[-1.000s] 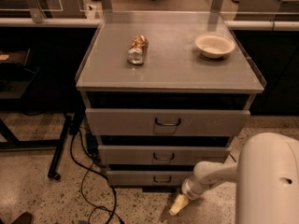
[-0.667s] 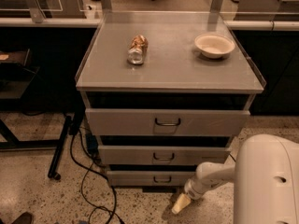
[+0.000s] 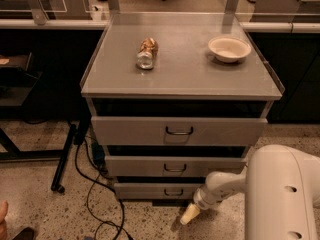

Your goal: Open bottom drawer

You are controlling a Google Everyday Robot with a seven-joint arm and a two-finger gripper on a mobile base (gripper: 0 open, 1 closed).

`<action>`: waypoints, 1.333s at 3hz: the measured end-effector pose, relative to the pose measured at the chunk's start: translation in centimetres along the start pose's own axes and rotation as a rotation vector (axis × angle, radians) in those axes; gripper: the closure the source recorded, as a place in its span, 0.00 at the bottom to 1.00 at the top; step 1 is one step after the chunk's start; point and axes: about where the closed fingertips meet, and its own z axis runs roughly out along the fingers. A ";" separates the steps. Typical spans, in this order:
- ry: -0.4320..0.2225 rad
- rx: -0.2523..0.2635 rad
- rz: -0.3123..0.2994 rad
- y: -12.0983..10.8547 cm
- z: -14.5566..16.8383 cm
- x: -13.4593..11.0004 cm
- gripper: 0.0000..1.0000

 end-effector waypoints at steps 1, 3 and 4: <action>-0.022 0.051 0.008 -4.3 2.7 -4.0 0.00; -0.030 0.080 -0.018 -4.8 4.1 -4.6 0.00; -0.034 0.093 -0.039 -5.1 5.0 -5.2 0.00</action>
Offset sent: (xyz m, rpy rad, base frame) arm 0.0935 0.0174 -0.0251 -0.0303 -0.0624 -0.0643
